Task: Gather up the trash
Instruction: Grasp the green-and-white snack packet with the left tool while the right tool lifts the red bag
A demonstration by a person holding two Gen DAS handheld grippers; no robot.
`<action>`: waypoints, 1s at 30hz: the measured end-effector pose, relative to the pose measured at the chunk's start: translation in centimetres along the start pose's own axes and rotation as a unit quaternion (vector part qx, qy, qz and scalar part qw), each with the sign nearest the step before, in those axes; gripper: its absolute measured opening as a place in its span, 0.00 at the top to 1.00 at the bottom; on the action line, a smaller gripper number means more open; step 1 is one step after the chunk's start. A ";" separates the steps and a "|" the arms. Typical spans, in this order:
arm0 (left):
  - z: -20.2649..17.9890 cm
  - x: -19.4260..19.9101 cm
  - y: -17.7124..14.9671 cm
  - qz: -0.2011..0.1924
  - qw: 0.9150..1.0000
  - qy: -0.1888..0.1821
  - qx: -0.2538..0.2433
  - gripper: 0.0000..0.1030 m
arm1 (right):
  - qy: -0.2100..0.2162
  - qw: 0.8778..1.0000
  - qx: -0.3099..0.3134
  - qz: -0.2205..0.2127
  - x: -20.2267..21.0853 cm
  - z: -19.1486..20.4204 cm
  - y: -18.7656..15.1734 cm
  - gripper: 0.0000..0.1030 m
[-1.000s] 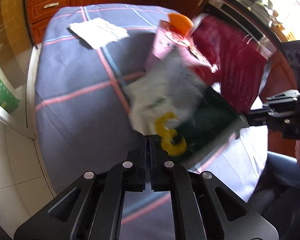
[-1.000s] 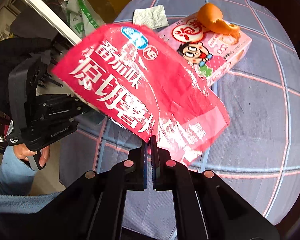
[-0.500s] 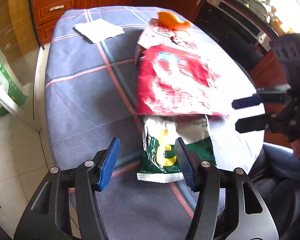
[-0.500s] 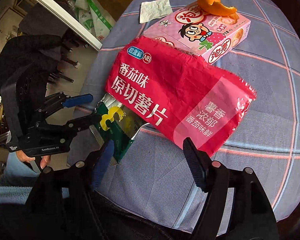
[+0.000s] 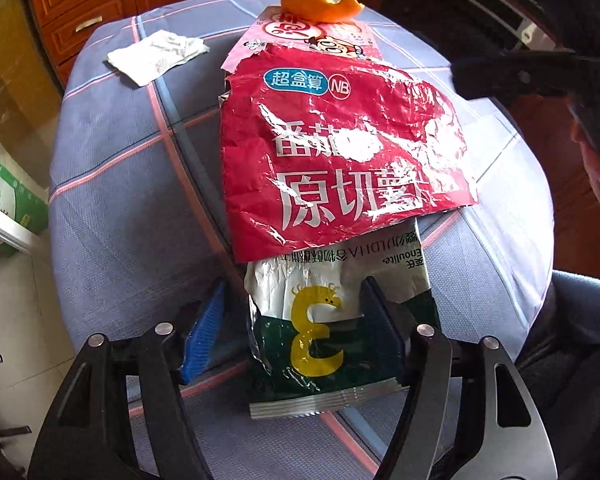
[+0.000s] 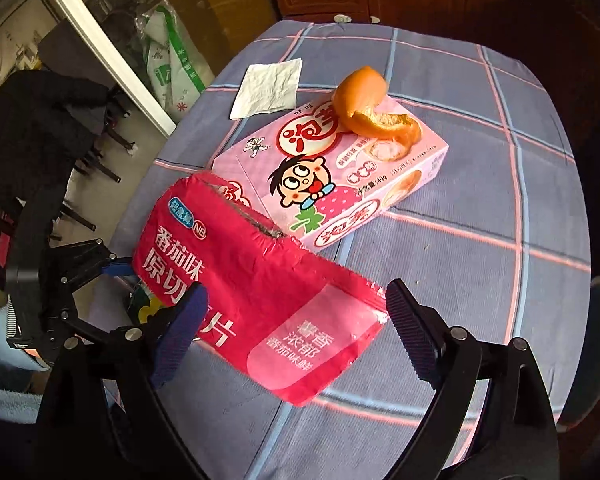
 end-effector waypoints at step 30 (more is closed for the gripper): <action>-3.4 0.5 -3.3 -0.012 1.000 0.021 0.009 0.19 | 0.115 0.986 0.097 0.066 -3.2 9.8 -5.0 0.90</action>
Point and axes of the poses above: each gripper's, at about its wrist camera, not at the fingertips, and x roughly against the way its jaws point, z to its left, y to its top, the point moved 4 cm from there along -x, roughly the way its jaws point, and after that the axes turned 4 degrees about x, right-handed, at the moved point
